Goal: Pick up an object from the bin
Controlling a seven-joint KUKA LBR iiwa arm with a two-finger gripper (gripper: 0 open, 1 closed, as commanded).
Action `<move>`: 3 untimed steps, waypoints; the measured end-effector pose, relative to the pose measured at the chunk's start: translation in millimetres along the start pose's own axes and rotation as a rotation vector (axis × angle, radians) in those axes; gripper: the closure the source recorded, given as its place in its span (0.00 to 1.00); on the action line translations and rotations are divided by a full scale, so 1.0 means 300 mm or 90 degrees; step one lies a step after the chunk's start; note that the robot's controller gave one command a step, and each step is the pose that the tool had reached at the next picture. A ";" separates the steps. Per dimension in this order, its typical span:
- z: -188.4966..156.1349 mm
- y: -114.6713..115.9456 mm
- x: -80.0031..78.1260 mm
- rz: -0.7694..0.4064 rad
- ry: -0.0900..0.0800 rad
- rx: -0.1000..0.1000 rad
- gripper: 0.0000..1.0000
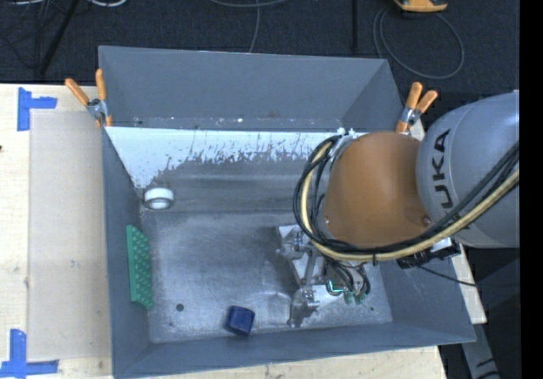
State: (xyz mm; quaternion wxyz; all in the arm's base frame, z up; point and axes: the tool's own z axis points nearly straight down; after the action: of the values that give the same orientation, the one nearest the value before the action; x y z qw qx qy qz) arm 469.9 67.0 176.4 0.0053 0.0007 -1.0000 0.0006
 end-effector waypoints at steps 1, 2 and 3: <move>0.140 -0.034 -0.070 0.006 -0.003 0.000 0.00; 0.361 -0.267 -0.085 0.001 -0.007 -0.002 0.00; 0.332 -0.364 -0.100 -0.118 -0.004 -0.005 0.00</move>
Offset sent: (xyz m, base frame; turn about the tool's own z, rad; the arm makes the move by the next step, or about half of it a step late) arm 0.0211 -0.0101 -0.0390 0.0074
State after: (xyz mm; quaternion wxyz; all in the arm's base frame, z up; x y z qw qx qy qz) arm 499.0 -42.4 76.7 0.0023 0.0933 -0.9956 -0.0042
